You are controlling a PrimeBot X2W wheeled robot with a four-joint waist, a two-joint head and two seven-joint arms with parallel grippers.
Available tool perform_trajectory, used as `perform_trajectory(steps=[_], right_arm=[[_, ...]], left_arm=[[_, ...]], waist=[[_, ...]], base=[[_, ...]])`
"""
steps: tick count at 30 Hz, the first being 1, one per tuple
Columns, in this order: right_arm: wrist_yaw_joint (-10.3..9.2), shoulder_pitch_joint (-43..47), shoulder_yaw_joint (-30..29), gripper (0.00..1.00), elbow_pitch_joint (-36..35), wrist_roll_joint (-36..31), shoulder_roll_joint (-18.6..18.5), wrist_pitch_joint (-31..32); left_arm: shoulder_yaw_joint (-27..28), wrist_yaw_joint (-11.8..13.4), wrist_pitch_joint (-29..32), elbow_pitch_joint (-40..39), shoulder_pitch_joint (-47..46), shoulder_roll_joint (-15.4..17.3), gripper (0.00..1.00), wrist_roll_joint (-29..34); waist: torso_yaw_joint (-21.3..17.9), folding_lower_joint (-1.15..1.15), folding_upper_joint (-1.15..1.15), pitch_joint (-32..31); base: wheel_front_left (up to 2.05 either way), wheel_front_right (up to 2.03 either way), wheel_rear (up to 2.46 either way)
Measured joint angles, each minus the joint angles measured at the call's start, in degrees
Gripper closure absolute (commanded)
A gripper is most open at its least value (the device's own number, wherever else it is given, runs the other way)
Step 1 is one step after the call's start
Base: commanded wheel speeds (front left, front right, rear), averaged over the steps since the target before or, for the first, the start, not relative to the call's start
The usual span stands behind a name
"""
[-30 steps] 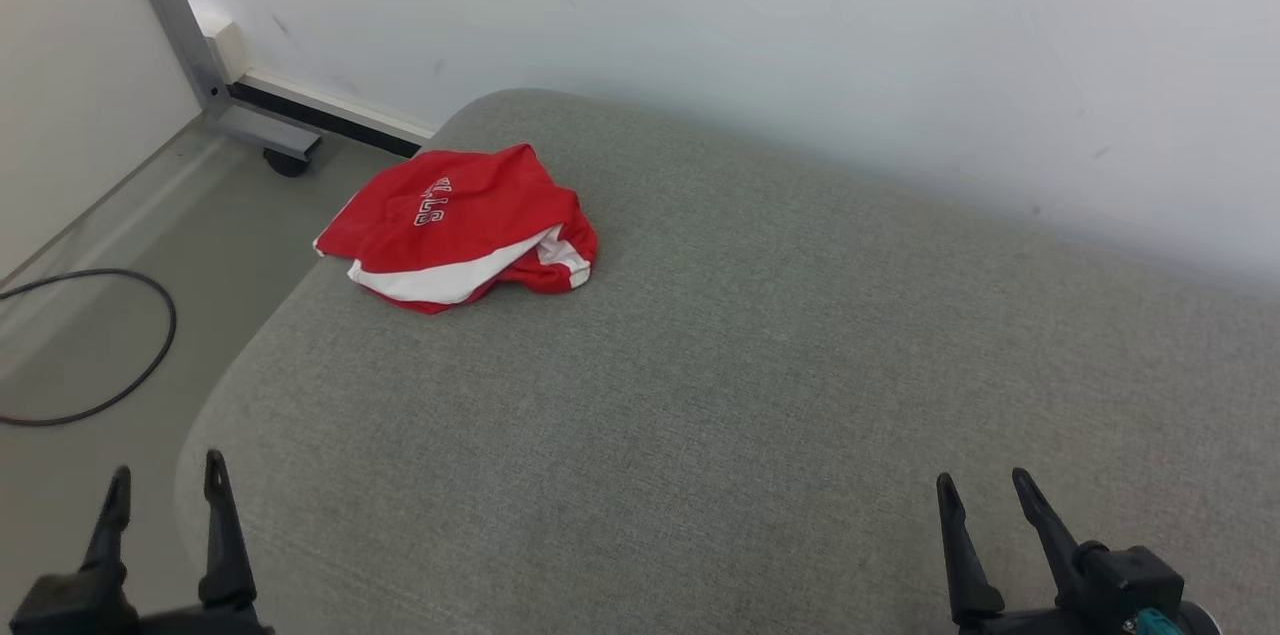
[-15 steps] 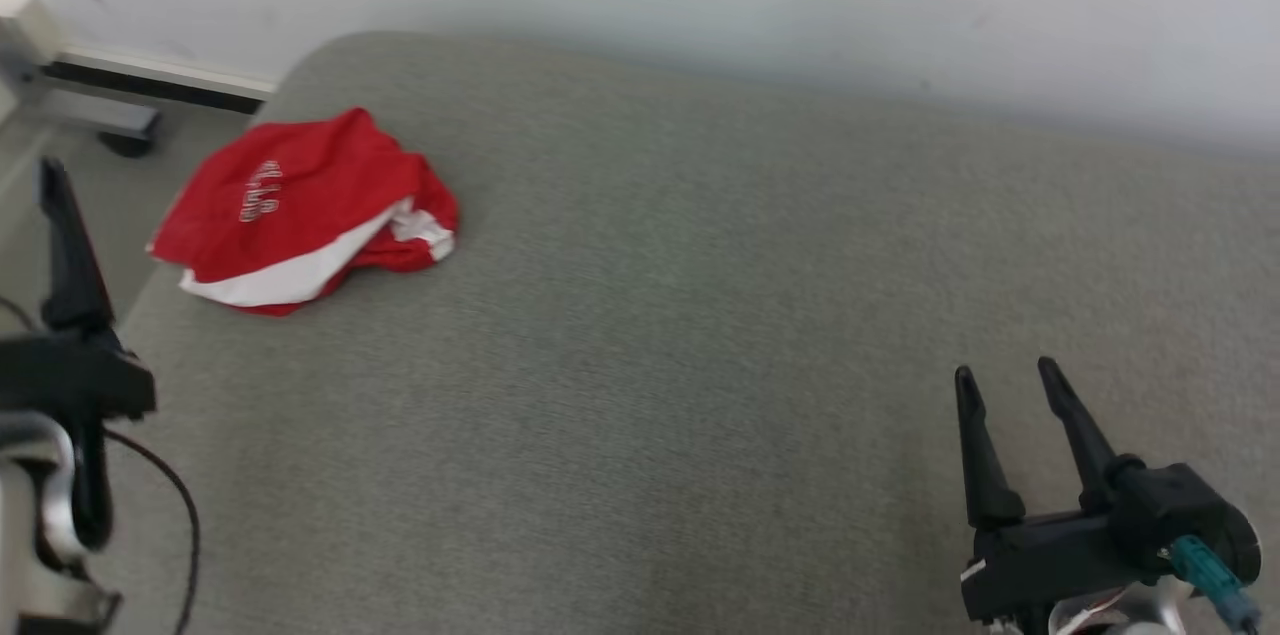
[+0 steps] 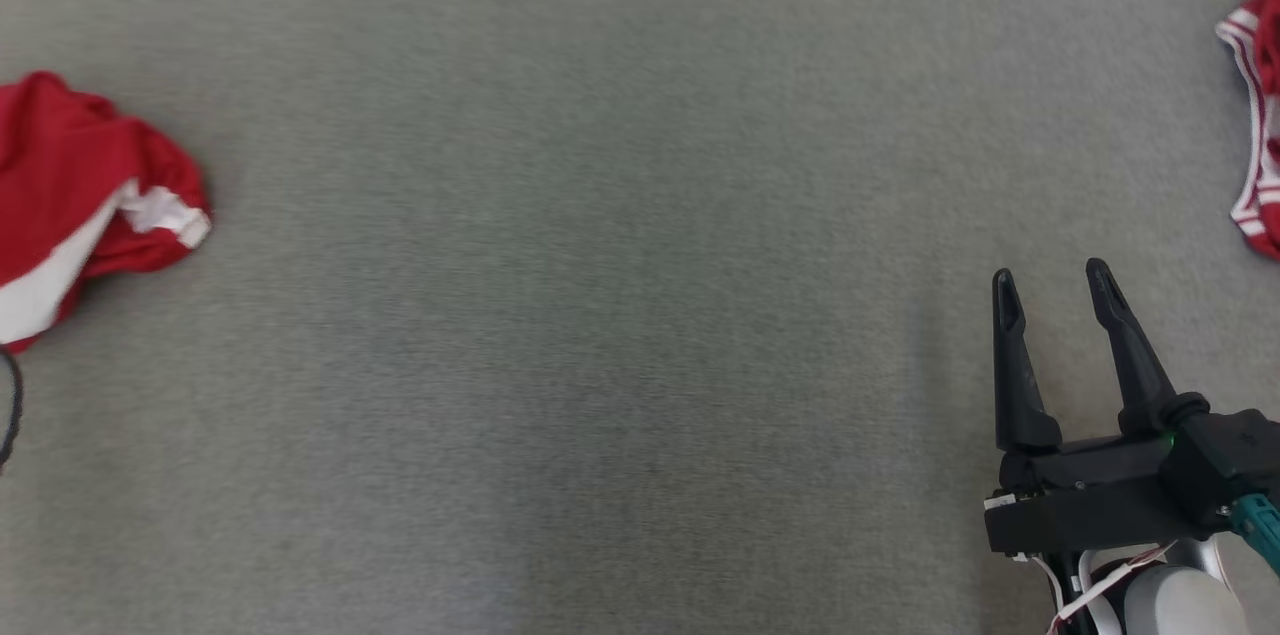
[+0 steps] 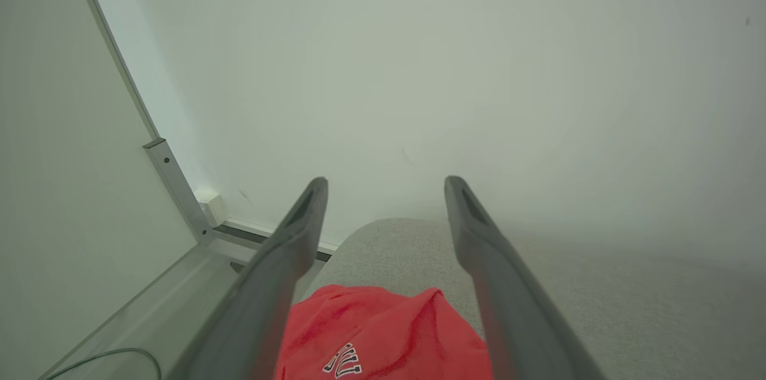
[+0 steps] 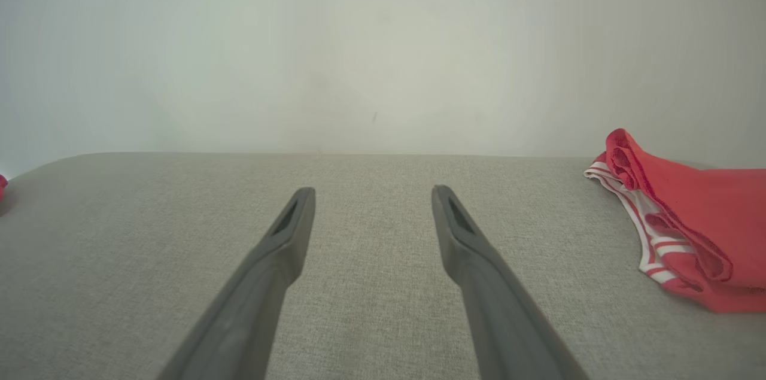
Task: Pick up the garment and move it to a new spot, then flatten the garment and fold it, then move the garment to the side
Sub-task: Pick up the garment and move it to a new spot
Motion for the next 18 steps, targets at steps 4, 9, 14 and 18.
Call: perform_trajectory(steps=[4,9,14,18], right_arm=[[0.0,-0.2,0.0,0.0,-1.3,0.0,0.1,0.0],[0.0,-0.4,-0.9,0.0,-2.5,-0.2,0.0,0.2],[0.0,-0.3,-1.7,0.0,-4.0,-0.2,-0.4,0.7],[0.0,-0.3,-1.6,0.0,-4.7,-0.3,-0.5,1.2]], left_arm=[[-0.8,-1.1,1.6,6.6,-2.1,2.4,0.0,0.3],[-2.4,-2.1,4.0,14.5,-3.8,4.1,0.0,0.6],[-4.6,-3.2,10.6,22.0,-6.0,4.1,0.0,0.1],[-5.2,-3.6,15.2,26.0,-8.6,4.5,0.0,-1.3]], waist=[[-3.2,0.0,0.0,2.8],[-6.4,0.0,0.0,6.2],[-8.4,-0.01,0.0,9.0],[-9.2,-0.01,0.0,10.4]], base=[[0.0,0.0,0.0],[0.0,0.0,0.0],[0.0,0.0,0.0],[0.0,0.0,0.0]])
